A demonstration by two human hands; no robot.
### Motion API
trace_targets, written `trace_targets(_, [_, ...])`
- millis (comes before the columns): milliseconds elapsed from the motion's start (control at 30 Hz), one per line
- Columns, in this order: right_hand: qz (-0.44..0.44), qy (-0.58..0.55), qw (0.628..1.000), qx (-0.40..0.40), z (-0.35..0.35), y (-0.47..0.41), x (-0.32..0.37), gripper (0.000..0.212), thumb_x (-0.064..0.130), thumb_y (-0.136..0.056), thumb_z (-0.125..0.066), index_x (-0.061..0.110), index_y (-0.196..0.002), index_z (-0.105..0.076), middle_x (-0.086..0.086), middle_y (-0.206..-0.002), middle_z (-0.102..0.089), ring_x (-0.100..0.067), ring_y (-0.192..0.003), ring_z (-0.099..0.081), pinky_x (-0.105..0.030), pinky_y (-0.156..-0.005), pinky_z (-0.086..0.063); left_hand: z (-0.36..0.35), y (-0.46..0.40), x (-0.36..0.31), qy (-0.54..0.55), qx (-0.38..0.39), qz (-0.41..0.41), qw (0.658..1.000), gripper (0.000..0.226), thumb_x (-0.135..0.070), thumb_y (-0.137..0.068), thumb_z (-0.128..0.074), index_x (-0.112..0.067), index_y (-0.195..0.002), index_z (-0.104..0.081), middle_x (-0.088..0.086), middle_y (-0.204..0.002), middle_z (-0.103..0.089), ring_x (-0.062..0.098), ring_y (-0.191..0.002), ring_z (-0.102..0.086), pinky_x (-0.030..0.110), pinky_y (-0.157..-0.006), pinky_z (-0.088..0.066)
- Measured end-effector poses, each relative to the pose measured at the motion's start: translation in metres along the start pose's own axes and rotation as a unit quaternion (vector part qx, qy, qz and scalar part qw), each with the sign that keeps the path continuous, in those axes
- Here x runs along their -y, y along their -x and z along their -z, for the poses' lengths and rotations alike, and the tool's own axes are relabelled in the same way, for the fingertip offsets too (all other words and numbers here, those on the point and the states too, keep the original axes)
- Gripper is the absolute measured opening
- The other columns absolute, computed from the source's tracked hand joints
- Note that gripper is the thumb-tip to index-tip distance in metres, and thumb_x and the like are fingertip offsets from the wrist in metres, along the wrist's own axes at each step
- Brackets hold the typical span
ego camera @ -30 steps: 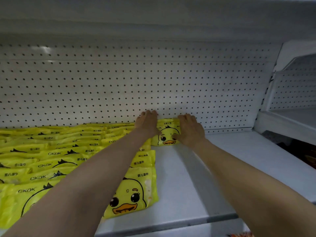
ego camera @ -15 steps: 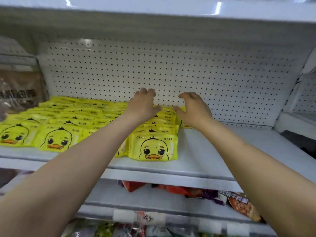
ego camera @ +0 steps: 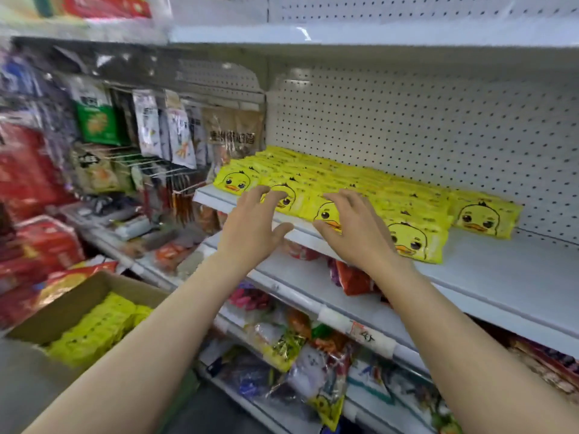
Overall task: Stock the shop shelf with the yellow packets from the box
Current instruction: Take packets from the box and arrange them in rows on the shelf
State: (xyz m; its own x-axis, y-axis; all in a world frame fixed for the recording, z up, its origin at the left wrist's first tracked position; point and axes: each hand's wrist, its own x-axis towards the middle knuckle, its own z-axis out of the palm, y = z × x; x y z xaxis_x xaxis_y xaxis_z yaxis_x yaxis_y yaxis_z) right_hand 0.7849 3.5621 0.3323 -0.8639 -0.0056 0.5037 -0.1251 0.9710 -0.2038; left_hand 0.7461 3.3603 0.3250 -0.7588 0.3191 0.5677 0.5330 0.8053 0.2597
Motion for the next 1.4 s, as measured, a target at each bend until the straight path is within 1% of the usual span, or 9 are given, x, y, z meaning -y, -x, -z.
trace_targets(133, [0.037, -0.02, 0.999, 0.022, -0.035, -0.018, 0.066, 0.061, 0.054, -0.088, -0.05, 0.02, -0.139, -0.049, -0.01, -0.147, -0.042, -0.031, -0.138, -0.035, -0.05, -0.106, -0.04, 0.022, 0.023, 0.066, -0.041, -0.018, 0.031, 0.998, 0.054, -0.042, -0.086, -0.068, -0.022, -0.133, -0.052, 0.012, -0.134, -0.049, 0.037, -0.118, -0.049, 0.047, -0.093, -0.047])
trace_targets(333, [0.076, 0.002, 0.996, 0.055, -0.105, -0.075, 0.165, 0.058, 0.051, -0.095, -0.053, 0.024, -0.145, -0.042, -0.003, -0.155, -0.033, -0.023, -0.143, -0.028, -0.038, -0.112, -0.032, 0.044, 0.023, 0.194, -0.085, -0.025, 0.061, 0.994, 0.052, -0.042, -0.09, -0.062, -0.024, -0.136, -0.048, 0.007, -0.138, -0.046, 0.032, -0.12, -0.046, 0.045, -0.094, -0.048])
trace_targets(600, [0.054, -0.009, 0.991, 0.126, -0.224, -0.161, 0.288, 0.056, 0.051, -0.095, -0.052, 0.026, -0.144, -0.04, 0.002, -0.152, -0.033, -0.019, -0.142, -0.028, -0.037, -0.108, -0.037, 0.052, -0.007, 0.378, -0.109, 0.043, 0.061, 0.991, 0.053, -0.041, -0.09, -0.06, -0.022, -0.137, -0.046, 0.008, -0.141, -0.043, 0.032, -0.127, -0.042, 0.045, -0.1, -0.043])
trace_targets(700, [0.039, -0.009, 0.988, 0.151, -0.266, -0.182, 0.315, 0.058, 0.05, -0.096, -0.05, 0.023, -0.146, -0.039, 0.0, -0.154, -0.033, -0.021, -0.143, -0.028, -0.037, -0.111, -0.033, 0.039, -0.011, 0.434, -0.11, 0.072, 0.057, 0.99, 0.053, -0.039, -0.088, -0.063, -0.022, -0.135, -0.047, 0.009, -0.139, -0.045, 0.033, -0.126, -0.042, 0.045, -0.099, -0.041])
trace_targets(867, [0.026, -0.014, 0.975, 0.221, -0.345, -0.196, 0.335, 0.058, 0.048, -0.097, -0.05, 0.023, -0.147, -0.037, 0.0, -0.153, -0.033, -0.022, -0.142, -0.028, -0.04, -0.109, -0.036, -0.001, 0.002, 0.502, -0.094, 0.131, 0.088, 0.983, 0.049, -0.041, -0.089, -0.061, -0.021, -0.132, -0.05, 0.012, -0.135, -0.047, 0.036, -0.122, -0.044, 0.049, -0.097, -0.044])
trace_targets(1000, [0.012, -0.037, 0.956, 0.291, -0.424, -0.181, 0.331, 0.055, 0.047, -0.095, -0.055, 0.02, -0.141, -0.044, -0.003, -0.145, -0.041, -0.027, -0.136, -0.037, -0.04, -0.108, -0.038, -0.053, 0.033, 0.547, -0.064, 0.204, 0.129, 0.968, 0.051, -0.04, -0.087, -0.064, -0.021, -0.132, -0.051, 0.01, -0.131, -0.051, 0.036, -0.118, -0.047, 0.048, -0.092, -0.047])
trace_targets(1167, [-0.046, -0.082, 0.893, 0.439, -0.527, -0.129, 0.315, 0.057, 0.044, -0.093, -0.062, 0.016, -0.14, -0.047, -0.009, -0.143, -0.045, -0.028, -0.135, -0.04, -0.036, -0.107, -0.036, -0.139, 0.095, 0.583, 0.023, 0.354, 0.205, 0.912, 0.055, -0.043, -0.085, -0.069, -0.02, -0.132, -0.053, 0.013, -0.125, -0.055, 0.037, -0.117, -0.05, 0.043, -0.098, -0.041])
trace_targets(1267, [-0.071, -0.087, 0.832, 0.543, -0.585, -0.091, 0.304, 0.056, 0.043, -0.092, -0.064, 0.015, -0.139, -0.05, -0.012, -0.144, -0.048, -0.029, -0.135, -0.042, -0.034, -0.105, -0.035, -0.19, 0.14, 0.596, 0.11, 0.453, 0.265, 0.844, 0.06, -0.04, -0.081, -0.074, -0.024, -0.135, -0.053, 0.012, -0.132, -0.054, 0.035, -0.123, -0.048, 0.039, -0.101, -0.04])
trace_targets(1400, [-0.106, -0.076, 0.762, 0.634, -0.649, -0.041, 0.288, 0.053, 0.047, -0.088, -0.068, 0.019, -0.132, -0.057, -0.01, -0.138, -0.057, -0.028, -0.126, -0.053, -0.033, -0.096, -0.043, -0.249, 0.2, 0.606, 0.148, 0.574, 0.279, 0.756, 0.06, -0.039, -0.082, -0.075, -0.027, -0.136, -0.053, 0.009, -0.133, -0.059, 0.03, -0.122, -0.055, 0.037, -0.101, -0.043])
